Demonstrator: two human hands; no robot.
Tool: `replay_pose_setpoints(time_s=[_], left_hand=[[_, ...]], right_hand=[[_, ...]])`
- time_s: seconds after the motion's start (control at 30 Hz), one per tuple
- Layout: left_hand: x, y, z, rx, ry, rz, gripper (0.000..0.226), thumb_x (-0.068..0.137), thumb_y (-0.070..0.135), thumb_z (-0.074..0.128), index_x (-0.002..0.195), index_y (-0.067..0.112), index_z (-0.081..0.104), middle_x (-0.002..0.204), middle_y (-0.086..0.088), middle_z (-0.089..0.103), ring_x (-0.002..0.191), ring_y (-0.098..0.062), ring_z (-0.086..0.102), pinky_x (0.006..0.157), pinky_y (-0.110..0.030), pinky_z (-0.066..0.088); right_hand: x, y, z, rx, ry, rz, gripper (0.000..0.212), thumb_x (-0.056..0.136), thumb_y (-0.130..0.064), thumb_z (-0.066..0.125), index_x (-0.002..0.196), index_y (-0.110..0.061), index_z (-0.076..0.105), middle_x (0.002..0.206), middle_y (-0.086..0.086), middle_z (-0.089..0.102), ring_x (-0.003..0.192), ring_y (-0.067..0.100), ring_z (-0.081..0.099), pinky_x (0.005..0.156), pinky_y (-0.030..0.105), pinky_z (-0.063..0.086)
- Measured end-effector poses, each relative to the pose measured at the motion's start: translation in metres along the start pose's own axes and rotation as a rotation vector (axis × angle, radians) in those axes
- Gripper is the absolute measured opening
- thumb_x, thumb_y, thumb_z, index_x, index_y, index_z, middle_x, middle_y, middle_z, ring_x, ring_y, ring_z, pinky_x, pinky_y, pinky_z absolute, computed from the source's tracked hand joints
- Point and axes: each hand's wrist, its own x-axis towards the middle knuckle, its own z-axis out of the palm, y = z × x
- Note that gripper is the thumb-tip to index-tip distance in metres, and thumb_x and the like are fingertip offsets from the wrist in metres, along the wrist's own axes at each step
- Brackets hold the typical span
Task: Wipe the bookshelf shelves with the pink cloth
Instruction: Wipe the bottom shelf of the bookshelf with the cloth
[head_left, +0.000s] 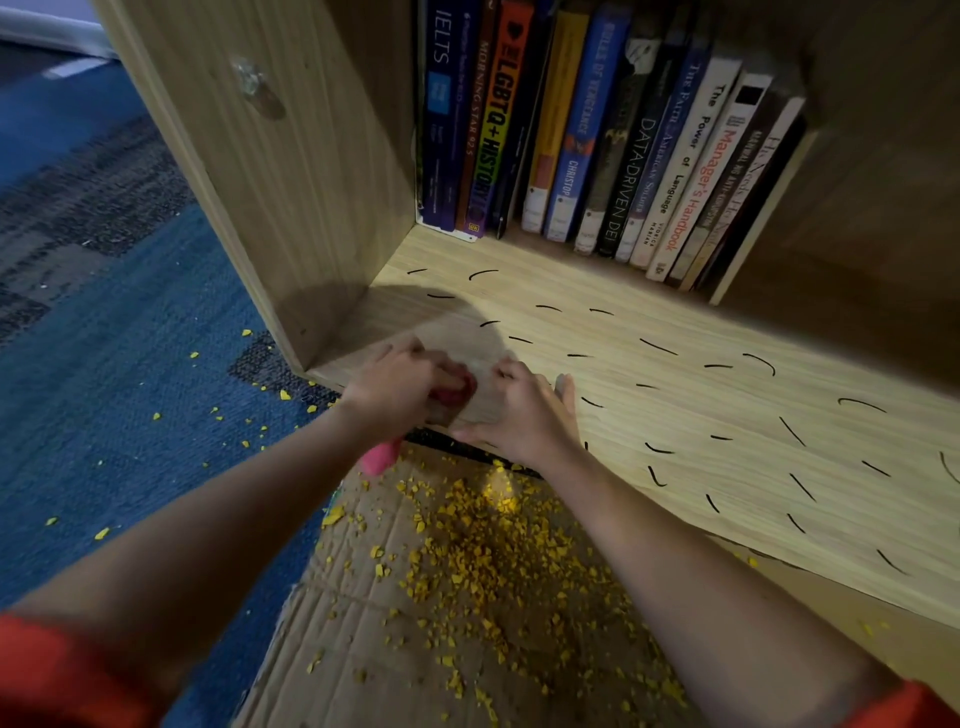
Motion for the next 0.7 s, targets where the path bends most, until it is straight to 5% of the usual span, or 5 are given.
replay_pose_setpoints(time_s=[0.17,0.33,0.57,0.7], left_hand=[[0.026,0.013,-0.011,-0.031,0.040,-0.221,0.035,0.094,0.026,0.047,0.128,0.028,0.055,0.135,-0.001,0.052,0.125,-0.028,0.036,0.102,-0.040,0.029],[-0.008,0.021,0.001,-0.031,-0.008,0.007,0.044,0.094,0.030,0.049,0.136,0.040,0.044,0.145,0.014,0.036,0.127,-0.022,0.029,0.103,-0.034,0.025],[0.030,0.015,-0.010,-0.039,0.042,-0.243,0.033,0.095,0.027,0.047,0.126,0.027,0.056,0.132,-0.005,0.052,0.125,-0.029,0.036,0.102,-0.041,0.029],[0.005,0.019,-0.005,0.005,-0.007,-0.041,0.041,0.094,0.030,0.048,0.135,0.035,0.048,0.140,0.005,0.042,0.126,-0.027,0.031,0.103,-0.036,0.026]], right_hand=[[0.001,0.003,0.002,0.047,0.009,0.006,0.087,0.072,-0.056,0.070,0.143,-0.018,0.038,0.153,-0.011,0.024,0.138,0.010,0.025,0.115,0.051,-0.001],[0.001,0.002,0.000,-0.017,0.007,-0.016,0.086,0.071,-0.060,0.068,0.142,-0.022,0.038,0.151,-0.010,0.027,0.136,0.011,0.027,0.113,0.051,0.008],[0.000,0.003,0.002,0.052,0.015,-0.005,0.083,0.073,-0.054,0.070,0.142,-0.020,0.038,0.149,-0.013,0.031,0.136,0.009,0.027,0.114,0.052,0.004],[0.001,0.002,0.002,0.024,0.018,-0.005,0.087,0.071,-0.058,0.070,0.142,-0.020,0.038,0.150,-0.012,0.029,0.137,0.010,0.027,0.113,0.052,0.007]])
